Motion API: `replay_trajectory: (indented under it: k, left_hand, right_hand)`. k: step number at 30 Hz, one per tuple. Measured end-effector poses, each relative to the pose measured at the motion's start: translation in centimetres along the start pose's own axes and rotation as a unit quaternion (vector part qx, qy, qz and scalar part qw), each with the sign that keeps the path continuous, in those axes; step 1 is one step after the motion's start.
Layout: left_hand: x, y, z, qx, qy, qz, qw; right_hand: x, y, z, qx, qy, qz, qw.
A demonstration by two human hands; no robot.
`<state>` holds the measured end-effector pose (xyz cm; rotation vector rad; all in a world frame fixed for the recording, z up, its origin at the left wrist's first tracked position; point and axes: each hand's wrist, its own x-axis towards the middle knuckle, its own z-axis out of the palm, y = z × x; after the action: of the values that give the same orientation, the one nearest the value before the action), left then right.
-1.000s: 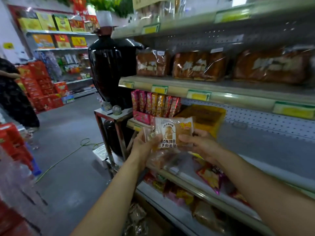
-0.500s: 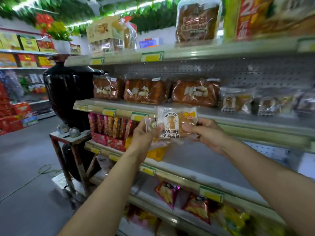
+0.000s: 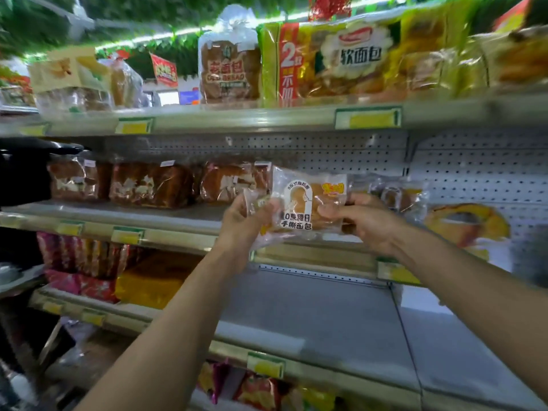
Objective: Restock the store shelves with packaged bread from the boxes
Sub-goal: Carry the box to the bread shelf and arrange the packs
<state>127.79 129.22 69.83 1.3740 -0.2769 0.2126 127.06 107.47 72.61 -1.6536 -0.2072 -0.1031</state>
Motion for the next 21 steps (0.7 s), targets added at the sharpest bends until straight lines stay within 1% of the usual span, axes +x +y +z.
replay_trajectory:
  k: [2, 5, 7, 11, 15, 21]
  left_hand:
    - [0.8, -0.5, 1.9, -0.019, -0.006, -0.004, 1.0]
    - [2.0, -1.4, 3.5, -0.028, -0.012, -0.01, 0.999]
    - [2.7, -1.9, 4.2, -0.029, -0.005, -0.015, 0.999]
    - [4.2, -2.6, 5.8, -0.033, 0.006, -0.02, 0.999]
    - [5.2, -3.1, 7.2, -0.034, 0.0, -0.018, 0.999]
    - [6.4, -4.1, 8.5, -0.021, 0.004, -0.018, 1.0]
  right_hand:
    - [0.3, 0.0, -3.1, -0.007, 0.024, -0.006, 1.0]
    - [1.0, 0.2, -7.7, -0.018, 0.081, -0.024, 0.996]
    - [1.4, 0.8, -10.2, -0.028, 0.127, -0.022, 0.991]
    - [2.3, 2.3, -14.5, -0.061, 0.188, -0.001, 0.98]
    - [2.7, 3.6, -17.5, -0.053, 0.222, 0.022, 0.973]
    - [3.7, 5.6, -19.2, -0.086, 0.232, 0.039, 0.968]
